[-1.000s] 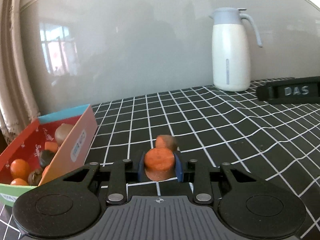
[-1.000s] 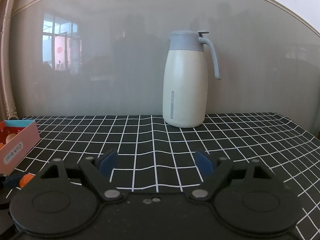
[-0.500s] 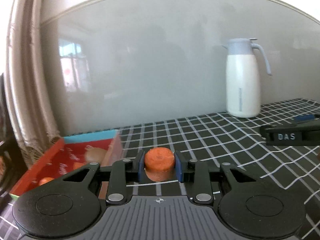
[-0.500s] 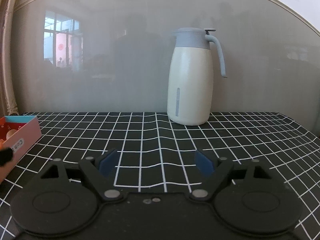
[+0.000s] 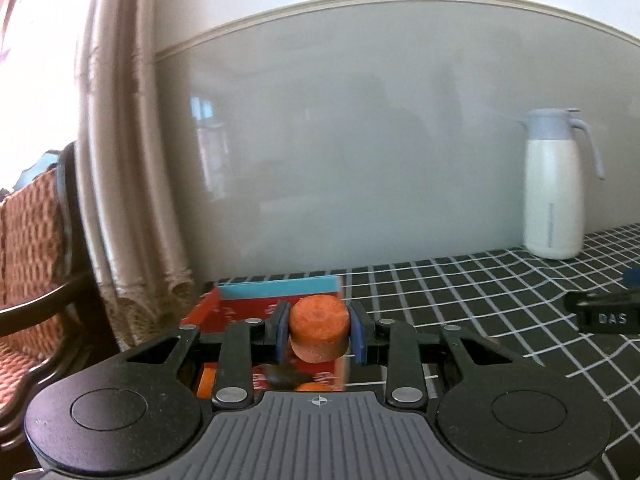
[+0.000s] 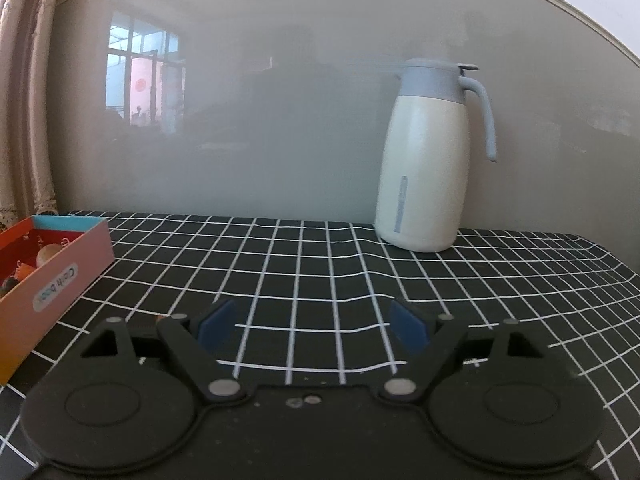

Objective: Organize fruits
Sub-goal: 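Carry the orange chunk with the left tool into the red box and open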

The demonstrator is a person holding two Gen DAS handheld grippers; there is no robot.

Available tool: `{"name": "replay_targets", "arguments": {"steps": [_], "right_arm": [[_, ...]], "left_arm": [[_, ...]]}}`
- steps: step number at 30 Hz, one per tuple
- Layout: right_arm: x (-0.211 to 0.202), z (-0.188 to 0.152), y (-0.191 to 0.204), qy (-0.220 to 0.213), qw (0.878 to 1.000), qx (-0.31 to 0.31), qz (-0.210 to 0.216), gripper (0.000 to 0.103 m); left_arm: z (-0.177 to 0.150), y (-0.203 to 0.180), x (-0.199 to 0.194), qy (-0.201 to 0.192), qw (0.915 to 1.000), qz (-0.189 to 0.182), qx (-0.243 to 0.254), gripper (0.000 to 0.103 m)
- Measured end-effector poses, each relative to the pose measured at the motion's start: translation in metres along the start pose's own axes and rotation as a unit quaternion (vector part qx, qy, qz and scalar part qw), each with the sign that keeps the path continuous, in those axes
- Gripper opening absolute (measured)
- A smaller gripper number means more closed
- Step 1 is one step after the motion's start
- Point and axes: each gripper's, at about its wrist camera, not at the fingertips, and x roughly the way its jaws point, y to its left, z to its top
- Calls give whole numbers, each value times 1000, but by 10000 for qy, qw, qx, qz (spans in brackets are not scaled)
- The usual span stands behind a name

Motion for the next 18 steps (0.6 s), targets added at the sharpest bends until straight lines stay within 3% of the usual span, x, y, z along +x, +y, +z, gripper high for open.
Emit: {"name": "replay_targets", "arguments": {"steps": [11,18], "right_arm": [[4,1,33,-5,9997,-141,194,84],[3,1,50,-54,9993,-246,284,84]], "left_arm": [[-13,63,19,317,9974,614,-222,31],[-24,89,32,587,9945,805,-320,31]]}}
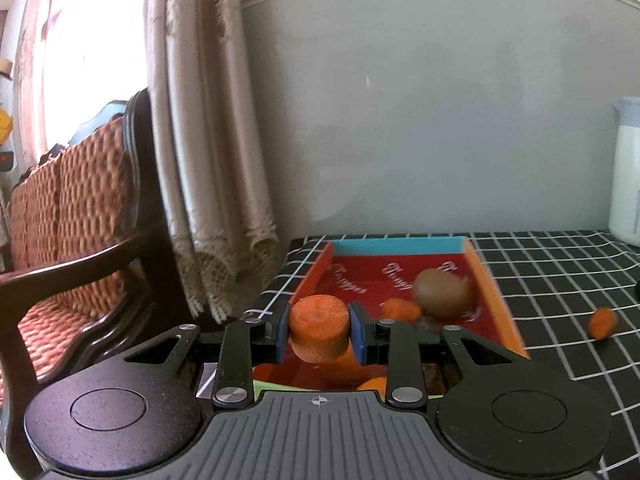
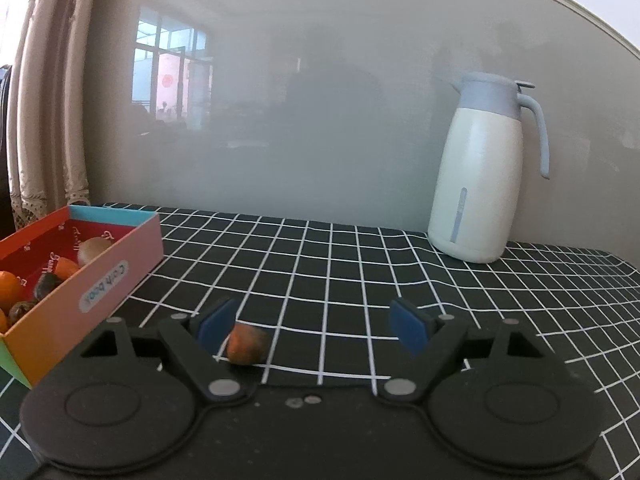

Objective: Organize fruits
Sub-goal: 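Carry the orange chunk with the left tool into the red box and open, then reach the right tool to the brown-orange dried fruit on the table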

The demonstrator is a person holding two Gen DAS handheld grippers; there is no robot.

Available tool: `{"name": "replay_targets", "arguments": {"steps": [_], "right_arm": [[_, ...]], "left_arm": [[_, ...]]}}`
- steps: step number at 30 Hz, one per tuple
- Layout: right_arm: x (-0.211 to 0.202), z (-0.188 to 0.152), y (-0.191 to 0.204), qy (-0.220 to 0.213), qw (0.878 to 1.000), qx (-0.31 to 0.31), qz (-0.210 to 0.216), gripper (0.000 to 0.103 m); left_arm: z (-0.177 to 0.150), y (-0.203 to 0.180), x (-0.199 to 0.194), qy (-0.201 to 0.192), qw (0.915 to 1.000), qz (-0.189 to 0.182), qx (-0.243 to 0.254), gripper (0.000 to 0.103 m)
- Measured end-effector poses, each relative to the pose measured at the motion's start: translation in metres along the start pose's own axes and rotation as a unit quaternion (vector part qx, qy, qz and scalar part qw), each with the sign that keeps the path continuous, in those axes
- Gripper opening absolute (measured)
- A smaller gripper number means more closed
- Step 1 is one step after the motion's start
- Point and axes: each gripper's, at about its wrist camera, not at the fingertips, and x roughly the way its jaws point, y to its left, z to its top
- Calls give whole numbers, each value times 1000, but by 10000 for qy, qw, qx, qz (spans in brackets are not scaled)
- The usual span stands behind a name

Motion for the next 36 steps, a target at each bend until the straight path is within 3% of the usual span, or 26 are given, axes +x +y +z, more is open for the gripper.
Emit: {"name": "replay_targets", "arguments": {"steps": [8,17,19,20,21,23,25,27,36], "right_arm": [[-4,3,6,-104,9999,72,46,84],[-6,3,10,-136,9999,40,79,84],[-6,4,8,-152,9998,55,65,84],[-7,4,7,-169,9998,61,62,84],[-8,4,6,-186,9998,67,69,84],[-11,4,3,-273,9995,65,111,86],[-17,4,1,-449,9989,32,144,97],[-26,4,-3,-719,9972,-39,201,102],[-50,0,-10,-1239,9883,-568,685,103]], "left_arm": [[-6,13,14,341,9994,8,-112,31],[-6,10,11,302,9995,7,-68,33],[-6,8,10,261,9997,32,-21,53],[-5,6,8,194,9998,82,1,71],[-4,5,5,98,9999,131,15,81],[-2,3,-1,-81,9998,165,23,86],[0,1,-6,-252,9994,222,12,93],[1,-1,-10,-417,9987,292,26,103],[5,-10,-13,-563,9979,326,51,103]]}}
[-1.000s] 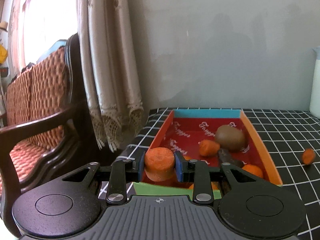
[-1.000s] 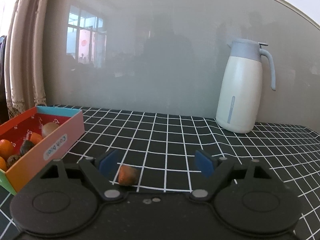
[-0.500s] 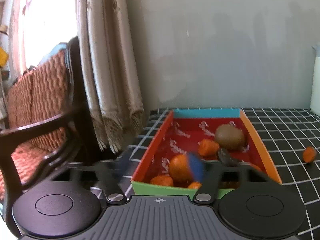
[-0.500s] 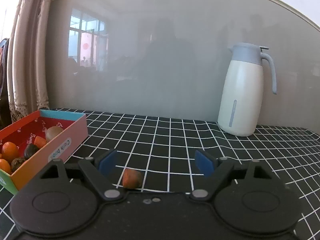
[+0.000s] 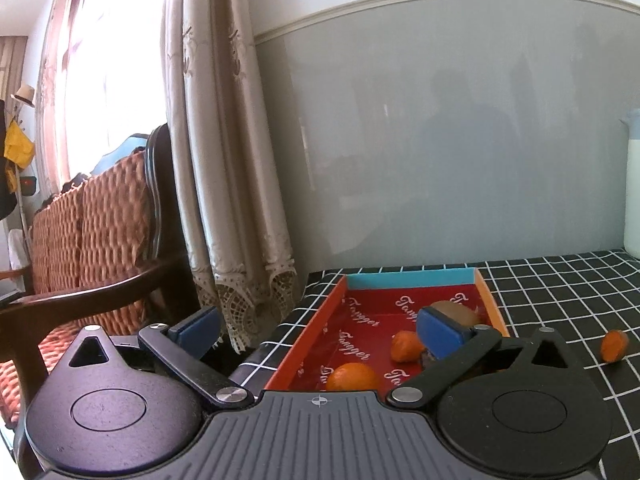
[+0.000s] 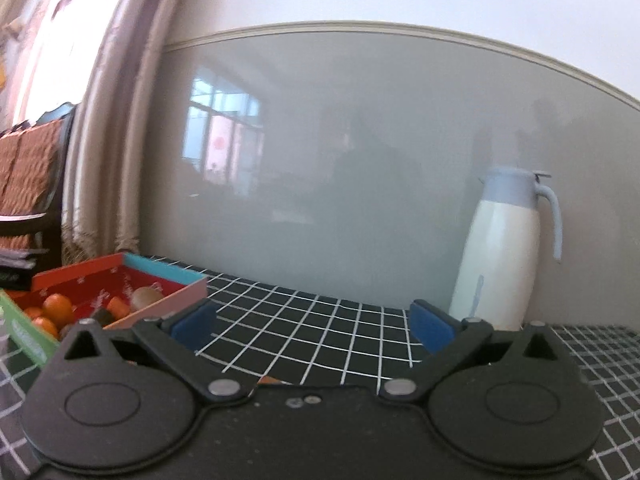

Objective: Organize fruits
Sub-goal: 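Reach the right tool to the brown-orange dried fruit on the table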

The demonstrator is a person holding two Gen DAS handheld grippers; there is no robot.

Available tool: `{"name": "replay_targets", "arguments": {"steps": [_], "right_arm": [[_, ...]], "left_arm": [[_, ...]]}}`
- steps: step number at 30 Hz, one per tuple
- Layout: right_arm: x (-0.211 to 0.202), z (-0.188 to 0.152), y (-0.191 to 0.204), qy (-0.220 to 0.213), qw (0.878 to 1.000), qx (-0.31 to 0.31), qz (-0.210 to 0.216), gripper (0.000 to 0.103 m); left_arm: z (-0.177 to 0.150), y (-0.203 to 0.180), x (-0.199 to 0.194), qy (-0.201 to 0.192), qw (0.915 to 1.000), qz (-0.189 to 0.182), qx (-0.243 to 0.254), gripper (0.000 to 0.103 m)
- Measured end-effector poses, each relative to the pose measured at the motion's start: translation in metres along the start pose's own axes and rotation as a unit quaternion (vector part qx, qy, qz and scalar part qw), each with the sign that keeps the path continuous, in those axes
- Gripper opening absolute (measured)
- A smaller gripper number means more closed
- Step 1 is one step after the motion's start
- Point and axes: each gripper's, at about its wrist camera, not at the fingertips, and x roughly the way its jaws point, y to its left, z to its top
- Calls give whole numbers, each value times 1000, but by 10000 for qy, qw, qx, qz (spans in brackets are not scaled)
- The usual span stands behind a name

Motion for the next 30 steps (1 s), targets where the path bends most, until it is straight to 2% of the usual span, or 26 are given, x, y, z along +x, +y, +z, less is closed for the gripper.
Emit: {"name": "replay_targets", "arguments": {"steps": [7,11,16,20,30], "right_arm": [[-8,-3,13,52,9966,-614,548,103],[-8,-3,17,179,9945,-778,674,103],[-4,-8,21,675,9885,-830,1068,103],[-5,-14,29,905,9841,-1060,1104,103],[-2,-7,37,1080,9863,-846,919,101]], "left_arm": [[3,-19,-6,-51,9999,-123,89,103],[3,-26,-9,-56,9997,-153,196,103],[7,-24,-12,-81,9997,-115,191,103],[9,-23,-15,-78,9996,-127,239,103],[10,-20,-21,-50,9996,-210,206,103]]}}
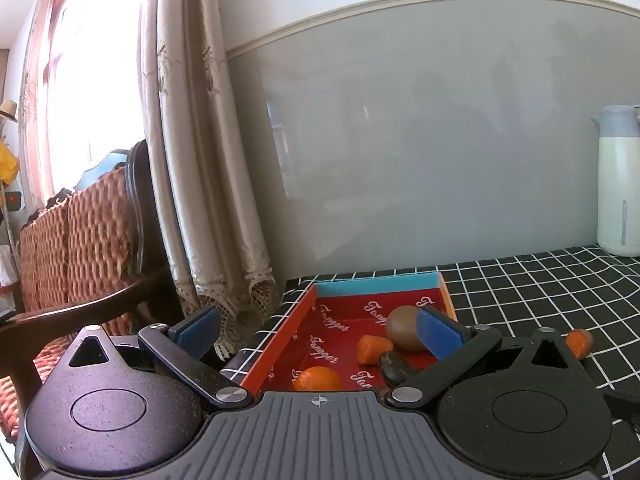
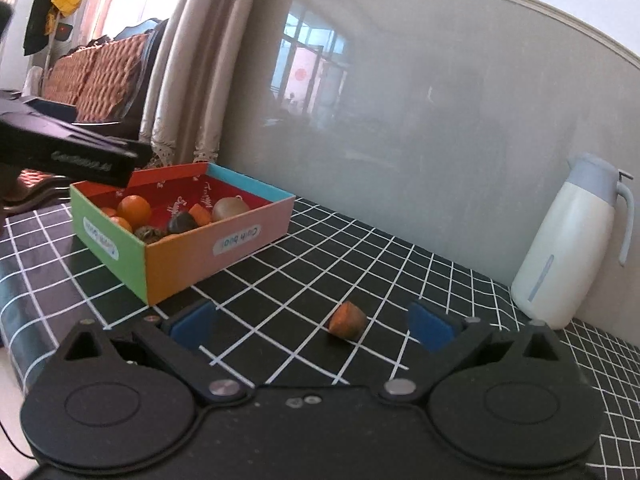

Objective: Organize fruits
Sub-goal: 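Reach the right tool to the brown-orange dried fruit on the table, then close the right tool on the dried fruit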

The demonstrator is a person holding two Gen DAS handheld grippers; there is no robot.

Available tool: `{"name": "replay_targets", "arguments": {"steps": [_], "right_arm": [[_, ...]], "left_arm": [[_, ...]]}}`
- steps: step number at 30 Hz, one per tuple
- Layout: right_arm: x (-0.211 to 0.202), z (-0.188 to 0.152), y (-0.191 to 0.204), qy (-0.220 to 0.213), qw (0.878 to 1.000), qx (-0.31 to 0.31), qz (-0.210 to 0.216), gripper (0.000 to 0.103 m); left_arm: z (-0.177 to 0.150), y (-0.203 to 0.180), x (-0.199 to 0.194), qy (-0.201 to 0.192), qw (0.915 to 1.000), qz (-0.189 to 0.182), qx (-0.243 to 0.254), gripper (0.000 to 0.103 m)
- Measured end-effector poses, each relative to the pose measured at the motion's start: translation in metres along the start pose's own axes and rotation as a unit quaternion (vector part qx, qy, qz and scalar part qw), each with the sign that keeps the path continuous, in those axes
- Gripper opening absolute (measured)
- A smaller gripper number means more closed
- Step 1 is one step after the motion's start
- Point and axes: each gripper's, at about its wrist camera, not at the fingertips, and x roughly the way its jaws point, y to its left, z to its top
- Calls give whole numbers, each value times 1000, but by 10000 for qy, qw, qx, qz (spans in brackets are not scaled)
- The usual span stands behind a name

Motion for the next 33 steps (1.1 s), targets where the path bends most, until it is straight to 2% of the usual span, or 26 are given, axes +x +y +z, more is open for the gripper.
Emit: {"name": "replay_targets", "arguments": {"steps": [3,6,7,15,23,29,33], "right_arm": [[10,4,0,94,9999,-47,-22,93],[21,5,-8,281,9996,71,-27,70],[25,5,-10,348,9993,88,-81,68],[43,3,-14,551,9982,121,-187,66],[69,1,-20,870,9878,1158,-568,72],[87,-5,-38,1083,9713,2050,-535,71],[93,-3,-40,1071,9675,2225,-545,69]], "left_arm": [[-1,2,0,30,10000,-7,-39,103],[-1,6,2,45,9999,17,-117,103],[-1,8,3,47,9999,23,-150,103],[-3,12,7,80,9998,25,-202,103],[-3,6,8,100,9998,-17,-182,103],[-3,5,9,88,9999,-55,-116,103],[-4,6,10,95,9999,-31,-94,103]]}}
